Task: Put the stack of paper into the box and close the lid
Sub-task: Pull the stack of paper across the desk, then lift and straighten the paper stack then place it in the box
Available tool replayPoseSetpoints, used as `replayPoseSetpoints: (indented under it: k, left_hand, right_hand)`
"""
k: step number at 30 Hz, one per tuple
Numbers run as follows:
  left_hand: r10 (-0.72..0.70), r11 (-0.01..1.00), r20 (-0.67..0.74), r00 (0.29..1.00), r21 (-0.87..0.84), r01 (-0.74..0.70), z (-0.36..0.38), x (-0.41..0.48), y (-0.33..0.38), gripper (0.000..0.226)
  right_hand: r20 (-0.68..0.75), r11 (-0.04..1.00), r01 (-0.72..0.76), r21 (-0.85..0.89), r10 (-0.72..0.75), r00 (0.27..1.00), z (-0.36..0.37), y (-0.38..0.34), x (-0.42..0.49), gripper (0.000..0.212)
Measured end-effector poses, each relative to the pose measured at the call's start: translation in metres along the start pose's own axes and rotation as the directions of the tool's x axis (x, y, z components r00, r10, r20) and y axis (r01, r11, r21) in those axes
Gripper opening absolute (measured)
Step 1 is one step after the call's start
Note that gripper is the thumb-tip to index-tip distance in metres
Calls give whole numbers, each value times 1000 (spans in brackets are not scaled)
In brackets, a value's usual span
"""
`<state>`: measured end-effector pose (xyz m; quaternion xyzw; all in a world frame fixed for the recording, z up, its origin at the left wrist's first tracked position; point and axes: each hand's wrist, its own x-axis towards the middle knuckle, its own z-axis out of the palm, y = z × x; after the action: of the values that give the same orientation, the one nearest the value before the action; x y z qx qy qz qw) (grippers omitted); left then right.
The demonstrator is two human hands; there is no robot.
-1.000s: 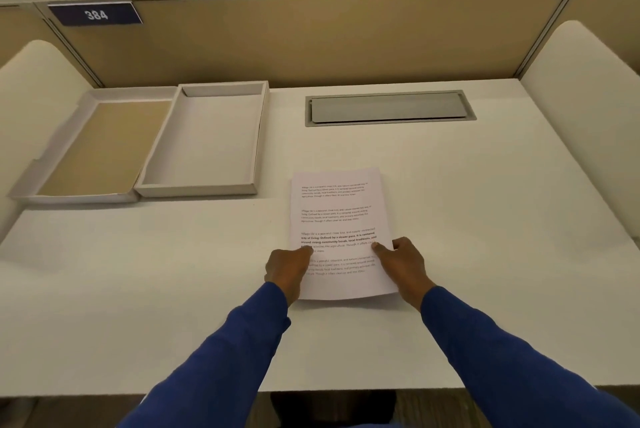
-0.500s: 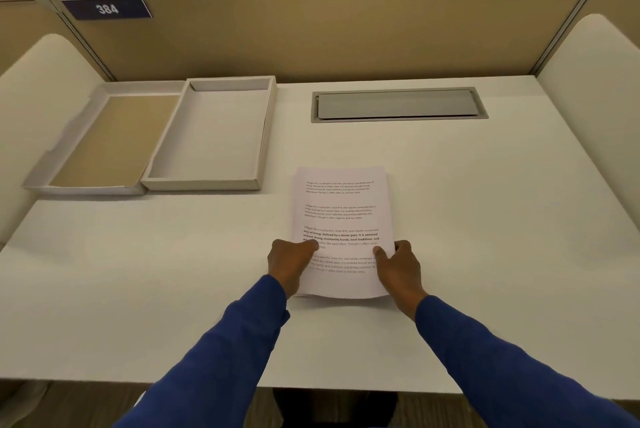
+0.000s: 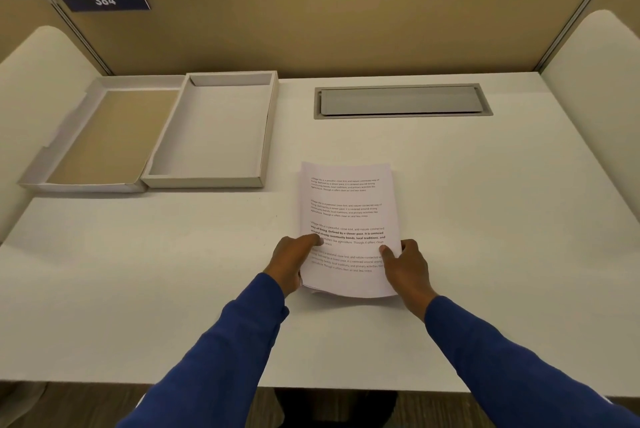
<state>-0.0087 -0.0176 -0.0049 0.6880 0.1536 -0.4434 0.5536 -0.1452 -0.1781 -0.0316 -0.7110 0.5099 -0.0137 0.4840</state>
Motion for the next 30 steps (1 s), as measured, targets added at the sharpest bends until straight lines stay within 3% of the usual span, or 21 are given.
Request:
replayPoseSetpoints:
  k: [8,12,16,20,24,27,30]
  left_hand:
    - [7,1000,15,1000,3,-7,-6,12,-3,29]
    - [50,998,-7,999,40,-49,-10,21,0,50]
    - [62,986,115,992,146,-78,-8,21,16,35]
    - [138,946,214,967,262,-193,-5,19,27,44]
    - [279,920,244,929,209,-331,-6,4,26,43]
    - [316,940,274,908,41,-339,-14,-11,26,44]
    - [335,942,308,890,-87,-325,-24,-27,27,42]
  right_hand:
    - [11,1000,-11,14,11,1000,0,0,-1,33]
    - [4,1000,-10,14,10,1000,-1,-3,-1,35]
    - [16,1000,-8,-12,8,1000,-2,-2,-1,36]
    - [47,993,1,-117,4,999,-10,-3,6,42]
    - [67,984,24,-177,-13,998,-23,-6,19,49]
    - [23,999,31,-14,-31,999,-35,-10,23,59]
    - [222,911,-48,410,-48,974,-47,-20,23,68]
